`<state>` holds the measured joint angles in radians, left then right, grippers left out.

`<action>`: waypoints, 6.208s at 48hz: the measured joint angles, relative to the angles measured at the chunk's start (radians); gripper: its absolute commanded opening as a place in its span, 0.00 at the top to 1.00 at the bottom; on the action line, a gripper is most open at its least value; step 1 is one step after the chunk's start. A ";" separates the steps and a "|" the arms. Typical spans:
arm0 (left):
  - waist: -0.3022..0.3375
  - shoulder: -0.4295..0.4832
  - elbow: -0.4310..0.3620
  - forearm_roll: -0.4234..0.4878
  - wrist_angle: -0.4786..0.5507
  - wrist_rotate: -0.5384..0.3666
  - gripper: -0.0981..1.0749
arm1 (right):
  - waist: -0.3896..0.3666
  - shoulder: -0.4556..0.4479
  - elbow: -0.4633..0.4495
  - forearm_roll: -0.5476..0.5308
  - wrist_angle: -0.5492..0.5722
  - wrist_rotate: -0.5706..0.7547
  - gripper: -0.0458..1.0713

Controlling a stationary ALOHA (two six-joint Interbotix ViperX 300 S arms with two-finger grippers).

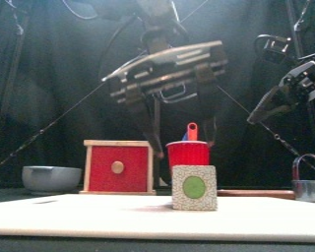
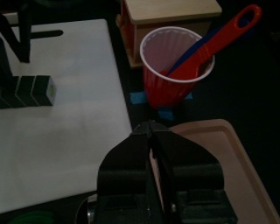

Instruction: Grasp drawer handle

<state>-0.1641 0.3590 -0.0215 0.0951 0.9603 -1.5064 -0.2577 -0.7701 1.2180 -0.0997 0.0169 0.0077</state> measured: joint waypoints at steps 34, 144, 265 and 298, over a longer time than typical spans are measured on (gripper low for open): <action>0.008 -0.310 0.314 0.048 -0.193 1.000 0.14 | -0.003 -0.028 -0.041 0.048 0.002 0.000 0.92; 0.101 -0.939 1.170 -0.149 -1.505 1.419 0.13 | 0.040 0.331 -0.319 -0.130 -0.430 0.002 0.92; 0.084 -0.239 0.951 -1.195 -1.713 1.218 0.14 | -0.054 1.109 -0.853 -0.213 -0.417 -0.005 0.92; 0.092 -0.227 0.933 -1.218 -1.712 1.209 0.26 | -0.043 1.109 -0.857 -0.212 -0.399 -0.003 0.92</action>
<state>-0.0721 0.1319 0.9112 -1.1229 -0.7517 -0.2976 -0.3007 0.3390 0.3605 -0.3114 -0.3820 0.0046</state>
